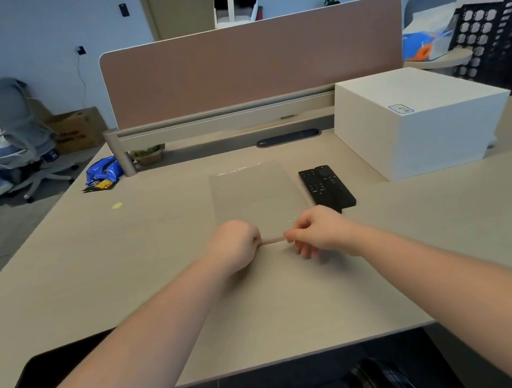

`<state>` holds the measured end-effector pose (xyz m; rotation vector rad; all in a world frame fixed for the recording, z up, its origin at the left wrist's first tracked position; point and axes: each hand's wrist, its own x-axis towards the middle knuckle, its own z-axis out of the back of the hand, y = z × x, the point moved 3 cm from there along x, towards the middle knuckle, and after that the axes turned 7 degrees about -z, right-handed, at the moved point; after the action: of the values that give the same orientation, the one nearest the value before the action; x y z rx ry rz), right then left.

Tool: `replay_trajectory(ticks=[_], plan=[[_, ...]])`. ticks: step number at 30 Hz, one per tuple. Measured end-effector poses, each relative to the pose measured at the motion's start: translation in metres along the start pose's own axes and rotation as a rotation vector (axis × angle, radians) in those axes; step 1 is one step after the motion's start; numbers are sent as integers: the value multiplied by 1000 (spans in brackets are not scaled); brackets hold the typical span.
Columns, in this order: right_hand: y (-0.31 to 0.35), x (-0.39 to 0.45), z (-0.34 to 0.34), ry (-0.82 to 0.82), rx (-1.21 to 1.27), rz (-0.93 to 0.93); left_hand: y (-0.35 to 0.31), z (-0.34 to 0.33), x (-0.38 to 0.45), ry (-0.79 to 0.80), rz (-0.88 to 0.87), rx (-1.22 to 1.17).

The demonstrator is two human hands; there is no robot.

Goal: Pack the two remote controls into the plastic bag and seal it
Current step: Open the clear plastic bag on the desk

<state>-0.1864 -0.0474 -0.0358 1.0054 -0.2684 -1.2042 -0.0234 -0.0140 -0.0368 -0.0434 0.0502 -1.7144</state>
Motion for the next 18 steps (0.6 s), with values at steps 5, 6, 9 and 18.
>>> replay_trajectory(ticks=[5, 6, 9, 18], plan=[[-1, 6, -19, 97, 357, -105, 5, 2, 0, -149, 98, -379], [0, 7, -22, 107, 406, -111, 4, 1, -1, -153, 98, -425], [6, 14, -27, 89, 500, -119, 5, -1, -2, -175, 95, -500], [11, 22, -30, 22, 560, -136, 5, -8, 4, -179, 133, -562]])
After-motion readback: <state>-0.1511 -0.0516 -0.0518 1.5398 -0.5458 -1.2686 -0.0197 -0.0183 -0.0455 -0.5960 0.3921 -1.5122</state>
